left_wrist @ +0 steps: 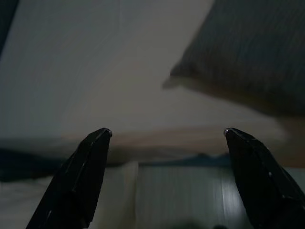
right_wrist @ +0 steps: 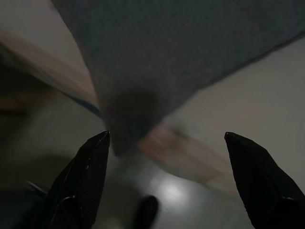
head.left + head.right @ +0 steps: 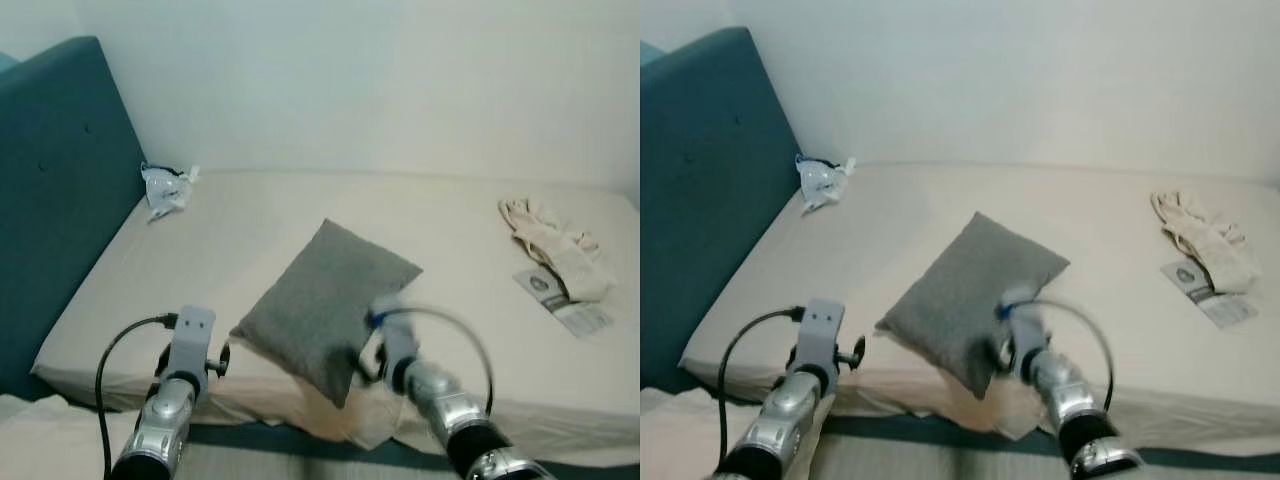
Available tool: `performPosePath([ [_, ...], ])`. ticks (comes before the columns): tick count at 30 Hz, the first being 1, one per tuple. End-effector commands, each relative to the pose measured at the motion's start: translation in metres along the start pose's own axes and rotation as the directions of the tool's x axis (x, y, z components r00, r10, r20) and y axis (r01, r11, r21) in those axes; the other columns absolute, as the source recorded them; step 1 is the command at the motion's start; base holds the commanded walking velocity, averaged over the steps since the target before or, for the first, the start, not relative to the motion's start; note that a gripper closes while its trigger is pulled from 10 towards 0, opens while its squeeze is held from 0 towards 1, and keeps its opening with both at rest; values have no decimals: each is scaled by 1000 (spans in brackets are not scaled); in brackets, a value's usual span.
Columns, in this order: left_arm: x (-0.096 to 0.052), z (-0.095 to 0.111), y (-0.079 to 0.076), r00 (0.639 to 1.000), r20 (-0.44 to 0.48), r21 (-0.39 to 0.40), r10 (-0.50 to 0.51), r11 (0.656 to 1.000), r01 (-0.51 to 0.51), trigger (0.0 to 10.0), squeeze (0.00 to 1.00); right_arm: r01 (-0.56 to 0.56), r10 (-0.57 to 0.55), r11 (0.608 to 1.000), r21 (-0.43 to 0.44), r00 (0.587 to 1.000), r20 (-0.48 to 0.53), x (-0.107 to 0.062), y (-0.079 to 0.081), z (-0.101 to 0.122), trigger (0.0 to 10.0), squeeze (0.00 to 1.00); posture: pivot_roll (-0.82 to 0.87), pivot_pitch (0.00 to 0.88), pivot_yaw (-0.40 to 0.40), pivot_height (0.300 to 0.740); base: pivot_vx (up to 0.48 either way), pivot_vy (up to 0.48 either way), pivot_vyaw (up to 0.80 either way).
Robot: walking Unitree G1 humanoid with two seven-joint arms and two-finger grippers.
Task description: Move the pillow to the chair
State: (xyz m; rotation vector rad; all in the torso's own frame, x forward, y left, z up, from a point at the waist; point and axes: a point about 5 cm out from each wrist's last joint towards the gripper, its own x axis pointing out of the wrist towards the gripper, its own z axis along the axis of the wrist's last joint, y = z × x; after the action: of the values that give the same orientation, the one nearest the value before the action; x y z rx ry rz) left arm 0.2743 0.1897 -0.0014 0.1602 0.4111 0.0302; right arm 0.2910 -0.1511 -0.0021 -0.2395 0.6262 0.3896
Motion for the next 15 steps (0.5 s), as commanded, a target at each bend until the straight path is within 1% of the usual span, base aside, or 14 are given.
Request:
performPosePath([
  [1,0,1,2,1000,8,-6,3,1000,-3,10000,0,-13,15,999,-49,999,33,1,2,8,10000,0,54,70,9,740,0,0,0],
  [2,-1,1,2,1000,10,-10,4,1000,-4,10000,0,-27,29,998,-62,999,24,1,7,4,10000,0,54,71,7,740,0,0,0],
  [5,-1,-1,1,1000,10,-6,6,1000,-6,10000,0,-30,30,998,-52,999,-13,2,14,-6,10000,0,51,68,0,740,0,0,0],
  [10,-2,-5,-1,1000,-2,-25,7,1000,-7,10000,0,2,-3,999,-45,1000,-24,3,12,-10,10000,0,49,66,-2,740,0,0,0],
  [11,-2,-7,-2,1000,-15,-34,8,999,-8,10000,0,19,-20,998,-56,1000,-7,3,11,-9,10000,0,47,66,0,740,0,0,0],
  [12,-2,-7,-2,1000,-15,-34,8,999,-8,10000,0,19,-20,998,-56,1000,-7,3,11,-9,10000,0,47,66,0,740,0,0,0],
  [13,-3,-8,-2,1000,-16,-35,8,999,-8,10000,0,9,-8,998,-69,1000,17,3,12,-6,10000,0,45,66,1,740,0,0,0],
  [14,-3,-7,-3,1000,-11,-39,4,999,-4,10000,0,-3,5,998,-63,999,42,4,15,-2,10000,0,41,65,4,740,0,0,0],
  [15,-3,-5,-3,1000,0,-47,-4,999,4,10000,0,-5,8,1000,-29,995,95,4,17,5,10000,0,41,65,4,740,0,0,0],
])
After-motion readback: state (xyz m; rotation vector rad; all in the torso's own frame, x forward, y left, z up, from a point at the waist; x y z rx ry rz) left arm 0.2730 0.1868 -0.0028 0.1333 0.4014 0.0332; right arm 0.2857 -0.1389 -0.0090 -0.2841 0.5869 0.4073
